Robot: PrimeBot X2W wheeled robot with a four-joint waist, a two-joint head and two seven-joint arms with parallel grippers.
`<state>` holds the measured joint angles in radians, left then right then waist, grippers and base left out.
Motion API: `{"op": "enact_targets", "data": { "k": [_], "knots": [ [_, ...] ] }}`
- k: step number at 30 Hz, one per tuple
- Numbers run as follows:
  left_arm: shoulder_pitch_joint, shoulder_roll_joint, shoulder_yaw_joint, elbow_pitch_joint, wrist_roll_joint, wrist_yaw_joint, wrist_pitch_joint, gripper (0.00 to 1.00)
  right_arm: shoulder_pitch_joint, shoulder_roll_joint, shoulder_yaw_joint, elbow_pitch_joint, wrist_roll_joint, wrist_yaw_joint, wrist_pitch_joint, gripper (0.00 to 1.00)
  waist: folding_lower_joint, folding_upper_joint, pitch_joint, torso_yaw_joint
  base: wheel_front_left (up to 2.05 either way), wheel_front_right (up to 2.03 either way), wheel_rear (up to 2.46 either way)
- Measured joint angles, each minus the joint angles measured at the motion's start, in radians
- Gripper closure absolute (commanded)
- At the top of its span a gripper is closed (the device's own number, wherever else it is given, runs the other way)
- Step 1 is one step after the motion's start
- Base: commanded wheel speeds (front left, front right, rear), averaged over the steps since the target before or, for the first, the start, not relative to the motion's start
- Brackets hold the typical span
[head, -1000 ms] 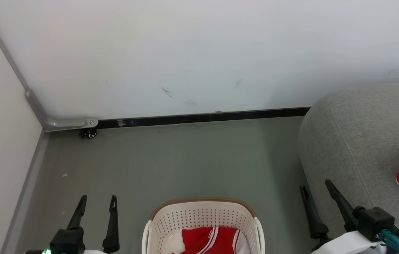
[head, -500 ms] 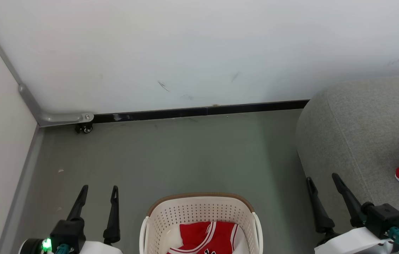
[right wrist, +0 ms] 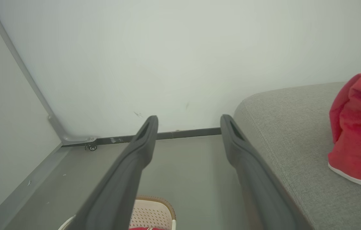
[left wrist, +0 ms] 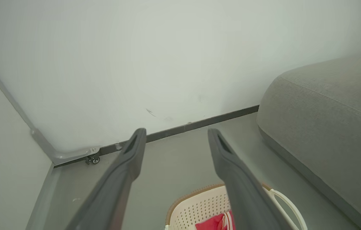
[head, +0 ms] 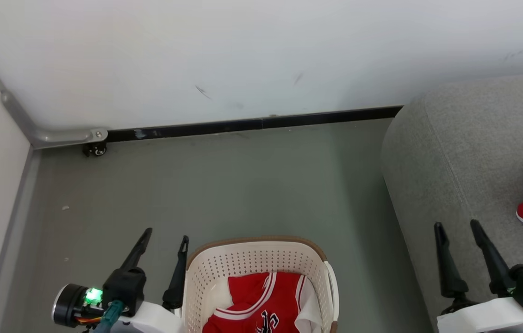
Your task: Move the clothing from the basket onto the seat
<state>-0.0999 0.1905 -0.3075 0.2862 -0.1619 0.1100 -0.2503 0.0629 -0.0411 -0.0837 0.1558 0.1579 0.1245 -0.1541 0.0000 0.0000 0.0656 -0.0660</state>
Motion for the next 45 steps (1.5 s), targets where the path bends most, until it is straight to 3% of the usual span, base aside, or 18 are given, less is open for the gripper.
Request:
{"op": "enact_targets", "data": {
  "k": [9,20,45],
  "knots": [
    [-0.068,-0.002,-0.061,0.077,0.024,-0.058,0.014,0.0,-0.004,0.002,-0.036,-0.057,-0.001,0.0,-0.017,0.0,0.0,0.0,0.066,-0.022,0.0,0.0,0.0],
    [-0.14,-0.007,-0.111,0.17,0.071,-0.094,0.018,0.0,-0.06,0.002,-0.037,-0.109,-0.001,0.0,-0.034,0.0,0.0,0.0,0.167,-0.057,0.0,0.0,0.0],
    [-0.296,-0.005,-0.153,0.412,0.114,-0.137,0.022,0.0,-0.27,0.002,0.022,-0.161,0.01,0.0,-0.053,0.0,0.0,0.0,0.396,-0.149,0.0,0.0,0.0]
  ]
}}
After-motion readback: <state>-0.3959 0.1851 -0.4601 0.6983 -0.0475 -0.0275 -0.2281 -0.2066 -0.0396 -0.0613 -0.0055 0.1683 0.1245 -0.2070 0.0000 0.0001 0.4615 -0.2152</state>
